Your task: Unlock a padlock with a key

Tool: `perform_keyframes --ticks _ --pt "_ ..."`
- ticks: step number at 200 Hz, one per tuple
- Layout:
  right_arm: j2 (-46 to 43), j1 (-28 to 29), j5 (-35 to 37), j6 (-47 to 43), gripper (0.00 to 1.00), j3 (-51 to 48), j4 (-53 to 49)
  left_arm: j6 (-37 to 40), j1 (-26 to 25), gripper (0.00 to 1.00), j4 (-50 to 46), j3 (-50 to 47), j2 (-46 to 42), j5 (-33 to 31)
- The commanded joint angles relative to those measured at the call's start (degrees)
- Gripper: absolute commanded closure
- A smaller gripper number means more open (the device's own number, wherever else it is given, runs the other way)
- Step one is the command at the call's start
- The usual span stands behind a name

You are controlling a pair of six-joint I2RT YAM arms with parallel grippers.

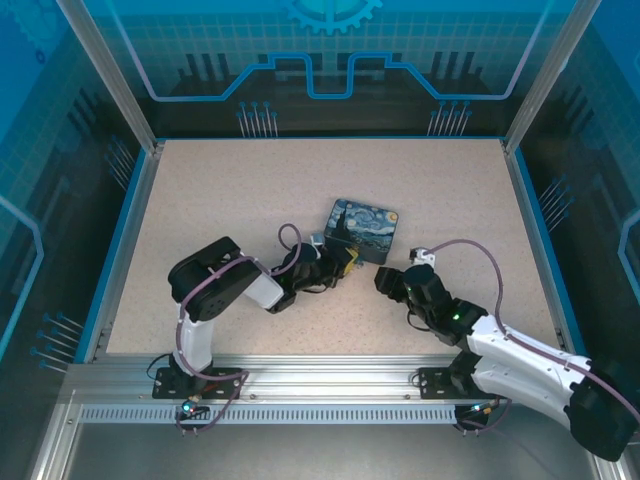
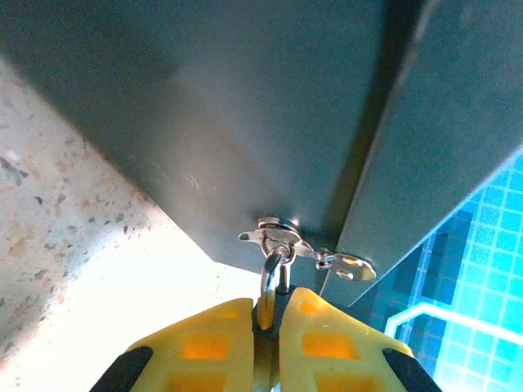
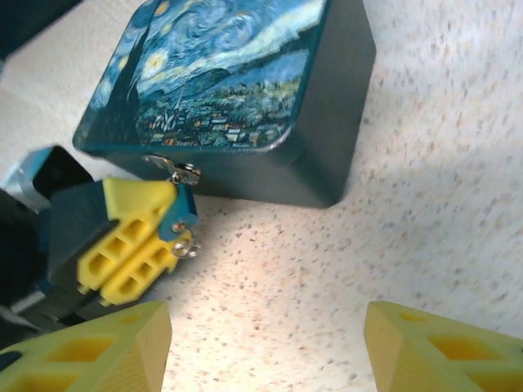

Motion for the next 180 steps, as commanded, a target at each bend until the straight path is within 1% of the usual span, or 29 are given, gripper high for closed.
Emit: perform_keyframes --ticks 1,28,53,63,78,103,124,152,180 --pt "0.14 0.76 3.6 -23.19 0.37 5.02 -4.94 -0.34 1.47 1.0 -0.3 -0.29 -2.97 4.89" --pt "3.5 6.98 10.13 -42.95 0.35 8.04 -0.02 -0.3 3.23 1.0 -2.17 -0.55 -4.94 7.69" --pt "9.01 12.23 16.52 -58.41 0.32 11.22 4.01 0.55 4.33 1.0 -4.66 -0.58 -7.18 8.73" --pt "11.12 13.39 17.91 -63.82 0.3 11.88 5.92 0.6 4.9 1.0 -5.07 -0.3 -7.45 9.69" --pt "13.76 14.43 18.13 -70.53 0.25 12.6 7.98 0.05 5.58 1.0 -4.96 -0.21 -7.63 10.7" --pt "16.77 15.31 18.86 -74.99 0.23 13.39 9.09 -0.28 5.99 1.0 -4.81 -0.03 -7.75 11.32" --pt "20.69 17.22 23.26 -79.78 0.23 13.31 11.42 -0.54 6.06 1.0 -4.68 -0.03 -7.7 11.24" --pt "25.81 18.43 26.52 -83.62 0.24 14.86 12.35 -1.35 6.05 1.0 -3.78 0.06 -7.07 11.44" --pt "28.2 18.45 26.68 -86.27 0.27 16.19 13.78 -1.78 5.97 1.0 -3.03 -0.3 -6.81 11.15"
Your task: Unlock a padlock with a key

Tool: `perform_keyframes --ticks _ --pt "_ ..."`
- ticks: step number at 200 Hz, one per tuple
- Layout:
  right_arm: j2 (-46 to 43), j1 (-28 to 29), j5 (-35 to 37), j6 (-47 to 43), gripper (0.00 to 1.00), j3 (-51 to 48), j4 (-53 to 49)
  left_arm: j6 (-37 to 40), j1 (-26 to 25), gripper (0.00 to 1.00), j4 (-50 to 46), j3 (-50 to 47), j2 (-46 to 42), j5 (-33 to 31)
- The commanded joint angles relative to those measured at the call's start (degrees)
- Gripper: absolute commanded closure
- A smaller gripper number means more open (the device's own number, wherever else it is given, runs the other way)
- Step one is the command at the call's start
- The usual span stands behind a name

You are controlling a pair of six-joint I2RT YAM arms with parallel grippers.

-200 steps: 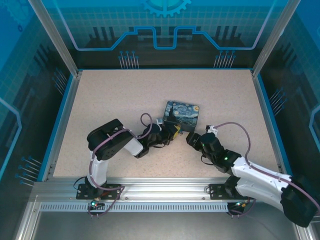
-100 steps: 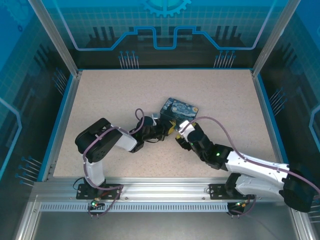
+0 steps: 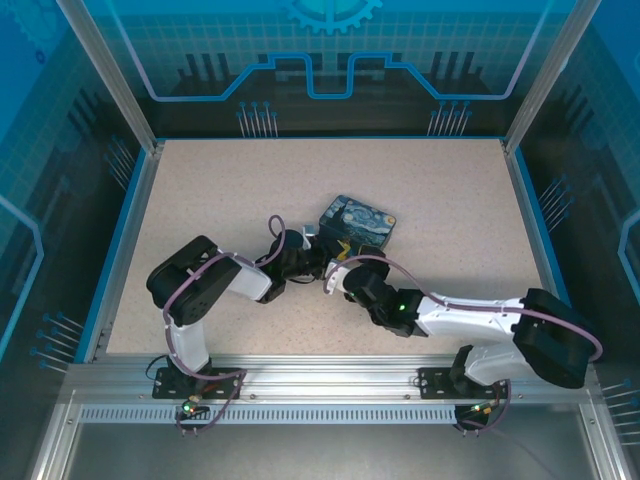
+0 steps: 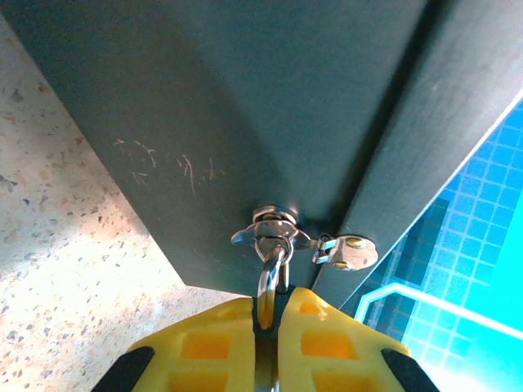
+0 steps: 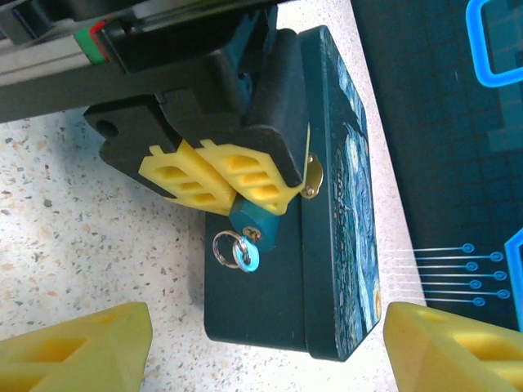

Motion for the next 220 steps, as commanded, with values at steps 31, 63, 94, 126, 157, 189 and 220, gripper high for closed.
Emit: perform_keyframes --ticks 31,63,94,126,157,189,220 --pt "2.87 -0.3 2.55 -5.86 0.32 2.75 4.37 -1.68 0.22 1.0 3.63 -0.04 -0.83 1.24" --pt "4.96 -1.66 1.32 -5.83 0.34 2.54 6.47 -1.68 0.19 1.0 3.4 -0.12 -1.09 1.22" --pt "6.92 -3.23 -0.29 -5.55 0.38 2.88 9.74 -2.02 0.25 1.0 3.46 -0.04 -0.95 1.22" --pt "8.89 -4.33 -1.75 -6.33 0.44 3.49 11.91 -2.43 0.2 1.0 3.6 -0.03 -0.99 1.17" --pt "10.19 -4.97 -2.24 -5.95 0.57 3.68 12.38 -2.38 0.2 1.0 3.42 0.06 -1.09 1.11" --pt "9.55 -5.68 -2.59 -3.35 0.73 3.51 11.36 -2.42 0.14 1.0 3.45 0.14 -1.01 1.23" --pt "8.83 -6.29 -4.11 1.77 0.87 3.67 8.74 -2.46 0.17 1.0 3.59 0.23 -1.07 1.22"
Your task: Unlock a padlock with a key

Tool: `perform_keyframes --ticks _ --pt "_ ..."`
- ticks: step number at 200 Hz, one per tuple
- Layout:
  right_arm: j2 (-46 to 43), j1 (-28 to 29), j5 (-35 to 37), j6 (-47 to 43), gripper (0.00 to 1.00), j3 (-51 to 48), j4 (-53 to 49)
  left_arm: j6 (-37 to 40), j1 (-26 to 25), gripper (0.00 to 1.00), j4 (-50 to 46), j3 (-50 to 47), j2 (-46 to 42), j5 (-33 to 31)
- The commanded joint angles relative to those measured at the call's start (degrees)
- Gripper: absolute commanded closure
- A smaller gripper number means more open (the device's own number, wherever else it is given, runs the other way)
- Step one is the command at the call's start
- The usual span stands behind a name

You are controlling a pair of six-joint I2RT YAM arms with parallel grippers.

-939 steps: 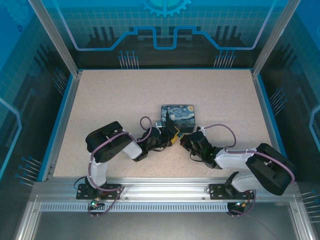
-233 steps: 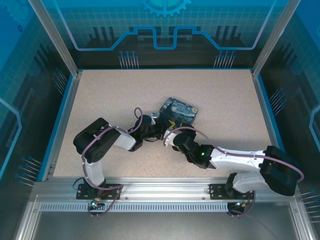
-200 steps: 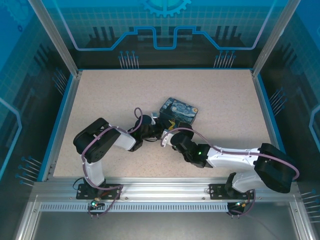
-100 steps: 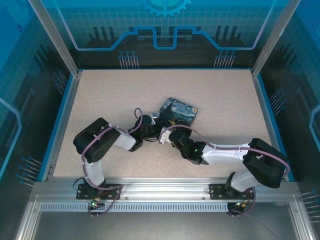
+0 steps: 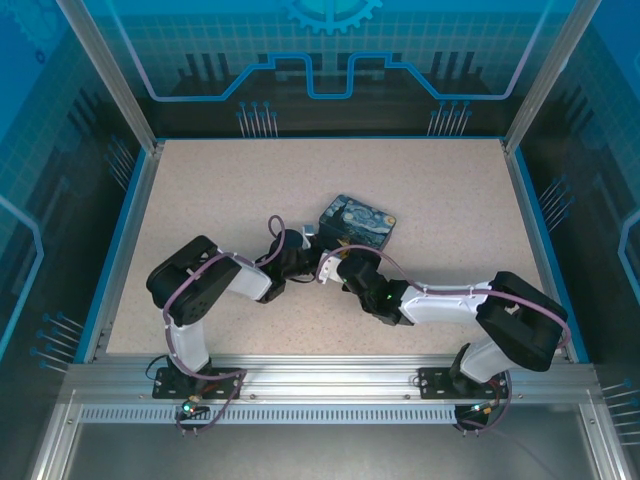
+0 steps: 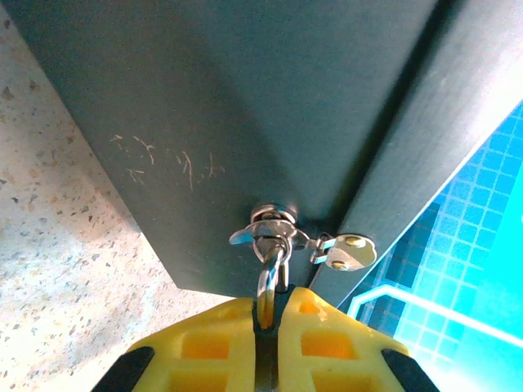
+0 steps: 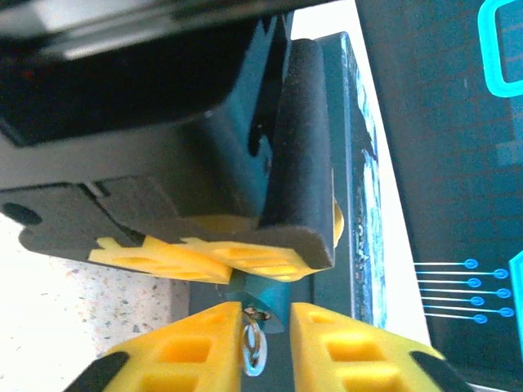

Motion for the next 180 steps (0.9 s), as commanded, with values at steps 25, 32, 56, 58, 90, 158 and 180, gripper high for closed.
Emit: perform_keyframes --ticks 25,32,56,58,90,158,180 --pt "-1.31 -2.03 -4.17 13.57 0.99 1.67 -4.12 -0.85 -0.11 1.0 2.98 0.14 -0.96 1.13" --pt "-1.36 -1.9 -4.73 14.54 1.0 1.82 -4.66 -0.85 -0.09 1.0 3.05 0.14 -0.94 1.15" --pt "-2.13 -2.01 -7.34 17.52 1.0 3.58 -7.6 -0.64 -0.24 1.0 2.74 0.23 -0.87 1.06" --pt "-2.25 -2.14 -7.71 17.67 1.0 3.67 -7.79 -0.61 -0.26 1.0 2.78 0.23 -0.84 1.03" --pt "-3.34 -3.98 -14.71 25.73 1.0 4.09 -9.68 -0.76 -0.39 1.0 3.24 0.49 -0.65 0.92" --pt "-4.07 -6.3 -26.04 39.3 1.0 0.91 -6.51 -0.14 -0.41 1.0 2.61 0.19 -0.57 0.42" --pt "-5.63 -6.54 -26.45 39.38 0.88 -0.14 -7.4 0.4 -0.46 1.0 2.54 -0.34 -0.39 -0.03"
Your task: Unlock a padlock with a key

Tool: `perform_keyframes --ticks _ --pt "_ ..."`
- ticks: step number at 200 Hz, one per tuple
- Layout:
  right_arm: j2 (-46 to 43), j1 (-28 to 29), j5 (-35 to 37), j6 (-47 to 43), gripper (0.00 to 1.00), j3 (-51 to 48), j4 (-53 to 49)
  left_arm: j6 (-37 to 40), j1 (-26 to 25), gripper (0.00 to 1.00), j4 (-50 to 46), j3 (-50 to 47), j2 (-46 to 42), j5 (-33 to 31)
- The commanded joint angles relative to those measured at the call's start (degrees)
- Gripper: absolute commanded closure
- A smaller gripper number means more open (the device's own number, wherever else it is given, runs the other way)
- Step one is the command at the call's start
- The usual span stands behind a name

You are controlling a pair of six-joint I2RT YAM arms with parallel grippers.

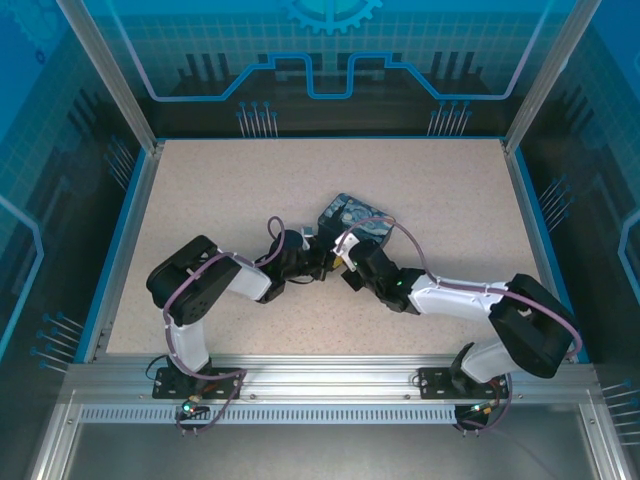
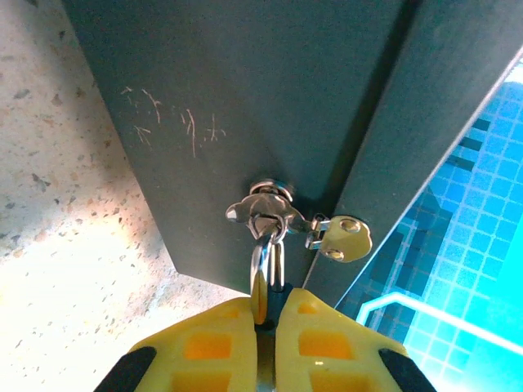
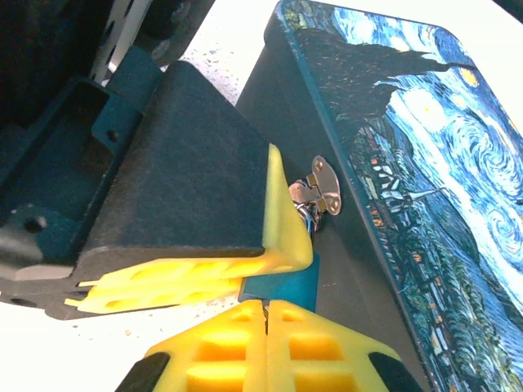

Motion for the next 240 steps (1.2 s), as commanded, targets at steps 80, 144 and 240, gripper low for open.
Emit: perform_keyframes --ticks 80,144,240 --pt "-23.5 -12.92 -18.9 15.75 0.25 -4.05 -10.61 6.23 -0.2 1.0 -2.04 -3.32 0.66 -0.53" --pt "-9.09 -27.87 -26.69 32.97 0.07 4.55 -21.88 20.0 -0.34 1.0 -24.64 0.44 -4.03 -2.78" --pt "7.04 -31.05 -37.12 39.35 0.0 9.43 -8.75 37.88 -1.42 0.38 -42.3 6.23 -17.37 -10.17"
